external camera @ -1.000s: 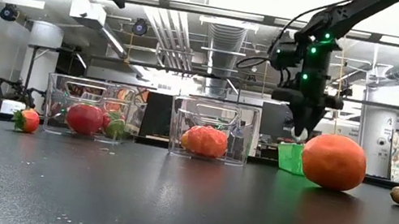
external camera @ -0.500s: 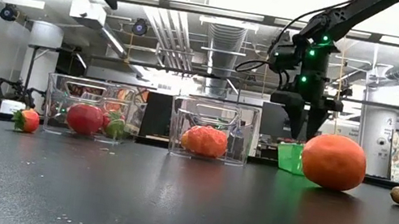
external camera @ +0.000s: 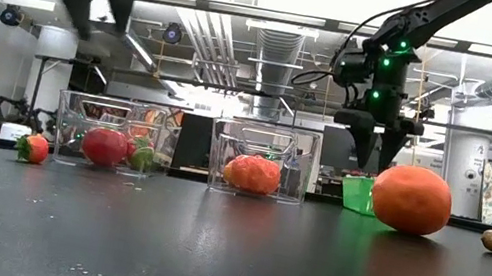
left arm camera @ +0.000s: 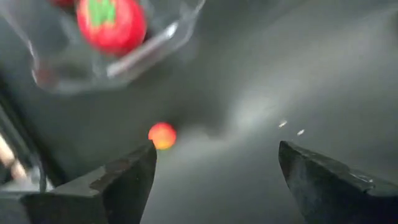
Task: Sort produce into baskets
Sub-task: Put the tomato into the left transparent bin
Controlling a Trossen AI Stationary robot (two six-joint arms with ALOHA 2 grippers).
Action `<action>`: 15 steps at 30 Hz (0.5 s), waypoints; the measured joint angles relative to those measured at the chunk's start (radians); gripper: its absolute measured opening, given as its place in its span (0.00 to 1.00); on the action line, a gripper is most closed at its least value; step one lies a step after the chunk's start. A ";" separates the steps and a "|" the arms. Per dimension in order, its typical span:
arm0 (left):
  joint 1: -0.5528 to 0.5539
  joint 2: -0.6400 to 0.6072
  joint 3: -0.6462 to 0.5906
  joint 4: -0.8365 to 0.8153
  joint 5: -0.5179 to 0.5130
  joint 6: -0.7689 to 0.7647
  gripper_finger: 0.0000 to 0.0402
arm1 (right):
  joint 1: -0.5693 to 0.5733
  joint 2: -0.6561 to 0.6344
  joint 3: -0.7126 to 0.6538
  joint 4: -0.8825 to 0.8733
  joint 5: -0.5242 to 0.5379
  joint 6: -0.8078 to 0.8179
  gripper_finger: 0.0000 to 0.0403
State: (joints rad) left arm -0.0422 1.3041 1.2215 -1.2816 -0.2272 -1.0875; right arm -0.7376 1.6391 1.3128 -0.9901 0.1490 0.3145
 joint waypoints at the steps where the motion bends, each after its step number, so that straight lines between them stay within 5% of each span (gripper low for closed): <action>1: 0.000 0.001 -0.027 0.002 0.013 -0.031 0.79 | 0.000 -0.001 0.000 0.000 0.000 0.000 0.67; 15: 0.004 0.006 -0.379 0.265 0.030 -0.118 0.78 | 0.000 -0.004 0.000 0.000 -0.003 0.009 0.68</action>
State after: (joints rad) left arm -0.0383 1.3102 0.8423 -1.0165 -0.1971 -1.2057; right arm -0.7376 1.6348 1.3128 -0.9897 0.1459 0.3233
